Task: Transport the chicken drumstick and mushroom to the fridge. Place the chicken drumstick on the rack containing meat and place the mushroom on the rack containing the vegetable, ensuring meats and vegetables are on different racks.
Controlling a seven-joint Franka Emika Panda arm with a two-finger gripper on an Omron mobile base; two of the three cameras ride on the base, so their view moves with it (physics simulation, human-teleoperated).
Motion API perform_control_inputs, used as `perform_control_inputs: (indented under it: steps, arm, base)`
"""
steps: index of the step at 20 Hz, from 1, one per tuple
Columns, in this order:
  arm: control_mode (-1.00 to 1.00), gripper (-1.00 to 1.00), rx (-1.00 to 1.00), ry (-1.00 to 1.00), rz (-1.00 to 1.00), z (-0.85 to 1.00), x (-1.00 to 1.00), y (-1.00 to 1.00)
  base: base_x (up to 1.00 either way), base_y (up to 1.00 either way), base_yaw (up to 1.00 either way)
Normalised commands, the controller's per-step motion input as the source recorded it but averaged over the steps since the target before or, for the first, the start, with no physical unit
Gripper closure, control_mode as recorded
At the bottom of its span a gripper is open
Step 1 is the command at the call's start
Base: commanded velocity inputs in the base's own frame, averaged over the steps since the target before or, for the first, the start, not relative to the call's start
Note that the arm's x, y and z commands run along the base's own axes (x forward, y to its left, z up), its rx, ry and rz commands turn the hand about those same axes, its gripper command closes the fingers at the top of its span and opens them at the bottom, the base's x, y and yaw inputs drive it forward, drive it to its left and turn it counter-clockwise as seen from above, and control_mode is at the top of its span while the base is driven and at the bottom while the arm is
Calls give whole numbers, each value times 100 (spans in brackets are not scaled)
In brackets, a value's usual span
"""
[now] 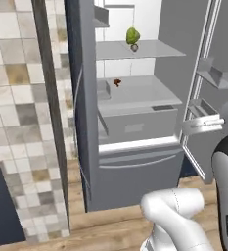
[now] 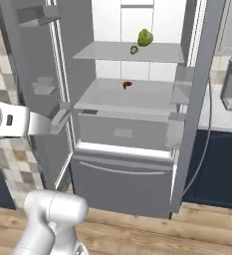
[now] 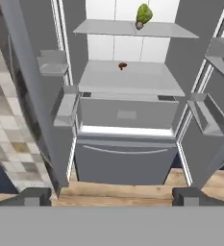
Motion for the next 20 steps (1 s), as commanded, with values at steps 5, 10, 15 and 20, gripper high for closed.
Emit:
perform_control_inputs:
  steps: [5,10,15,20]
  arm:
    - [100,-100,0,0,0,0,0,0]
    - [100,-100,0,0,0,0,0,0]
    - [100,-100,0,0,0,0,0,0]
    - [100,-100,0,0,0,0,0,0]
  base:
    - [-96,100,-21]
    - [-20,100,-37]
    - [4,100,-57]
    - [51,99,-66]
